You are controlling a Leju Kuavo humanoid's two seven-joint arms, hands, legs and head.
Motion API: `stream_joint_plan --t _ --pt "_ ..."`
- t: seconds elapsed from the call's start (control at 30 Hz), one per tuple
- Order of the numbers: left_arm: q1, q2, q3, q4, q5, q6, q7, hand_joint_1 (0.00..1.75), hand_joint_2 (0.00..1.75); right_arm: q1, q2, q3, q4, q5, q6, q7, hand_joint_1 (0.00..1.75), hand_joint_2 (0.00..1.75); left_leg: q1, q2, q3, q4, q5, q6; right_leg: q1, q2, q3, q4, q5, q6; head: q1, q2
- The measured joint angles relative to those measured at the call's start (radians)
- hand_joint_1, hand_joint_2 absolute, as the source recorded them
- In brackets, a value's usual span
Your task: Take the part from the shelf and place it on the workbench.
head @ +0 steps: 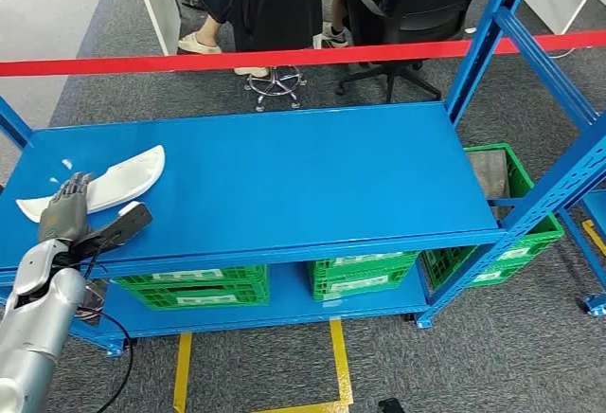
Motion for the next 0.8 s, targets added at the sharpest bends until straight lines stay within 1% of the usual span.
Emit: stream_joint_plan --t 0.37,0.4,0.43,0.5,0.53,0.57,0.67,0.8 --pt "-0.095 0.015 0.003 0.139 -0.028 0.022 -0.007 0.0 1.75 0.003 0.0 0.013 0.001 0.001 0.004 0.02 0.0 1.75 0.0 0.0 0.0 0.0 0.0 0.0 0.0 0.0 0.0 0.0 0.0 0.0 0.0 0.0" --pt "-0.106 0.014 0.002 0.153 -0.034 0.024 -0.008 0.03 1.75 0.003 0.0 0.014 0.001 0.001 0.005 0.021 0.0 1.75 0.0 0.0 0.0 0.0 0.0 0.0 0.0 0.0 0.0 0.0 0.0 0.0 0.0 0.0" --pt "-0.116 0.013 0.002 0.167 -0.039 0.026 -0.008 0.36 1.75 0.003 0.0 0.015 0.001 0.0 0.006 0.021 0.0 1.75 0.0 0.0 0.0 0.0 0.0 0.0 0.0 0.0 0.0 0.0 0.0 0.0 0.0 0.0" --pt "-0.132 0.009 0.002 0.189 -0.047 0.03 -0.008 1.23 1.75 0.003 0.0 0.016 0.001 -0.001 0.007 0.021 0.0 1.75 0.0 0.0 0.0 0.0 0.0 0.0 0.0 0.0 0.0 0.0 0.0 0.0 0.0 0.0" --pt "-0.139 0.007 0.002 0.199 -0.05 0.032 -0.008 1.64 1.75 0.003 0.0 0.016 0.001 -0.001 0.008 0.021 0.0 1.75 0.0 0.0 0.0 0.0 0.0 0.0 0.0 0.0 0.0 0.0 0.0 0.001 0.0 0.0" --pt "-0.146 0.005 0.002 0.209 -0.051 0.034 -0.008 1.75 1.75 0.003 0.0 0.016 0.001 -0.002 0.008 0.021 0.0 1.75 0.0 0.0 0.0 0.0 0.0 0.0 0.0 0.0 0.0 0.0 0.001 0.001 0.0 0.0" --pt "-0.162 -0.001 0.001 0.236 -0.052 0.038 -0.016 1.75 1.75 0.003 0.0 0.018 0.001 -0.002 0.008 0.022 0.0 1.75 0.0 0.0 0.0 0.0 0.0 0.001 0.0 0.0 0.0 0.0 0.001 0.001 0.0 0.0" --pt "-0.169 -0.012 -0.002 0.256 -0.05 0.056 -0.047 1.75 1.75 0.003 0.0 0.025 0.001 -0.007 0.007 0.025 0.0 1.75 0.0 0.0 0.0 0.0 0.0 0.001 0.0 0.0 0.0 0.0 0.0 0.001 0.0 0.0"
